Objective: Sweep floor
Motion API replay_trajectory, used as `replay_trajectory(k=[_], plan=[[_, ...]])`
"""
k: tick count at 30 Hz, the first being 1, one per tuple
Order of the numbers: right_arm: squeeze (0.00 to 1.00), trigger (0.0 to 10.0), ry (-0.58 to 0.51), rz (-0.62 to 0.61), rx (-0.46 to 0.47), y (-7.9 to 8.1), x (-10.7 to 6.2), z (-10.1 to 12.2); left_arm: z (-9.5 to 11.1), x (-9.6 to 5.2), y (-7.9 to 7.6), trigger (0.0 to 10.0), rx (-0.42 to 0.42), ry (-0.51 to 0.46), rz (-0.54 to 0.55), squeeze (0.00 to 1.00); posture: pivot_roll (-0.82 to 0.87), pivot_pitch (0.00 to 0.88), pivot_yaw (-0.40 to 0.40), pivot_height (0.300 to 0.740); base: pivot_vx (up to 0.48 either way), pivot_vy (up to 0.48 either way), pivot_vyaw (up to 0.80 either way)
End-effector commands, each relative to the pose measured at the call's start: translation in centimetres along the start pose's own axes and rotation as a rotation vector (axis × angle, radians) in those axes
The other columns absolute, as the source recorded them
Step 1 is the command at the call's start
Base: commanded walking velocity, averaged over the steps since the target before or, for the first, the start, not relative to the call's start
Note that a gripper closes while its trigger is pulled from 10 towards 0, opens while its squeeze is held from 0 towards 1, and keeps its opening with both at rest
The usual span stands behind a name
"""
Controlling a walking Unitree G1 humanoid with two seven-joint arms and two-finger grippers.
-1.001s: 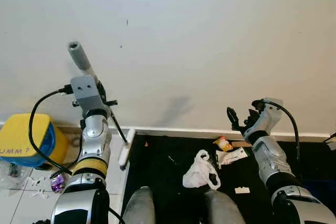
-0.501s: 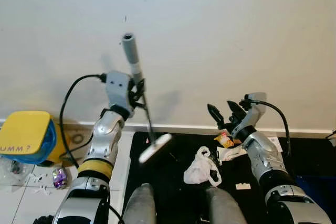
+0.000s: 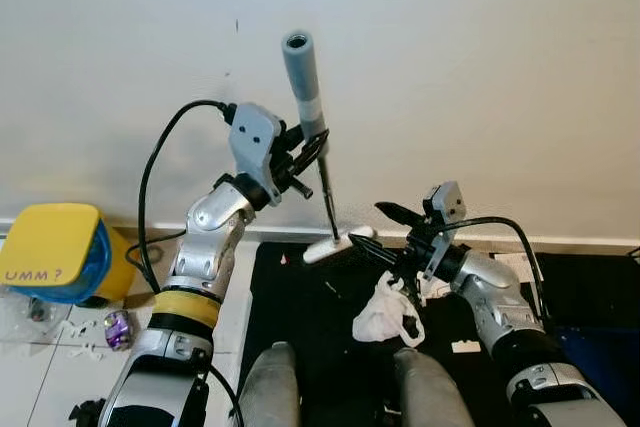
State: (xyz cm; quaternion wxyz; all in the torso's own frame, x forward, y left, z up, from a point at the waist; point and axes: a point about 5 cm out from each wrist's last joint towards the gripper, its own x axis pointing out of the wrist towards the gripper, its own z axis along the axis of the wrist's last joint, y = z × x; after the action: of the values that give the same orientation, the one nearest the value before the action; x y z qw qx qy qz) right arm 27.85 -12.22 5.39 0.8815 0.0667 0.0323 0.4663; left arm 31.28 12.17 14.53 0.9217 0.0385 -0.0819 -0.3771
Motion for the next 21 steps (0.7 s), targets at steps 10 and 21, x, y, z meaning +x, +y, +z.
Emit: replay_trajectory(k=[10, 21], plan=[[1.0, 10.0, -0.077, 0.025, -0.148, 0.2, 0.9, 1.8, 1.8, 0.8, -1.4, 10.0, 0.022, -0.049, -0.127, 0.0, 0.04, 0.115, -0.032, 0.731, 0.0, 0.0, 0.0], [0.0, 10.0, -0.088, -0.012, -0.233, -0.6, 2.2, 2.9, 4.1, 1.7, -4.9, 10.0, -0.018, -0.118, -0.338, 0.0, 0.04, 0.117, -0.038, 0.731, 0.0, 0.0, 0.0]])
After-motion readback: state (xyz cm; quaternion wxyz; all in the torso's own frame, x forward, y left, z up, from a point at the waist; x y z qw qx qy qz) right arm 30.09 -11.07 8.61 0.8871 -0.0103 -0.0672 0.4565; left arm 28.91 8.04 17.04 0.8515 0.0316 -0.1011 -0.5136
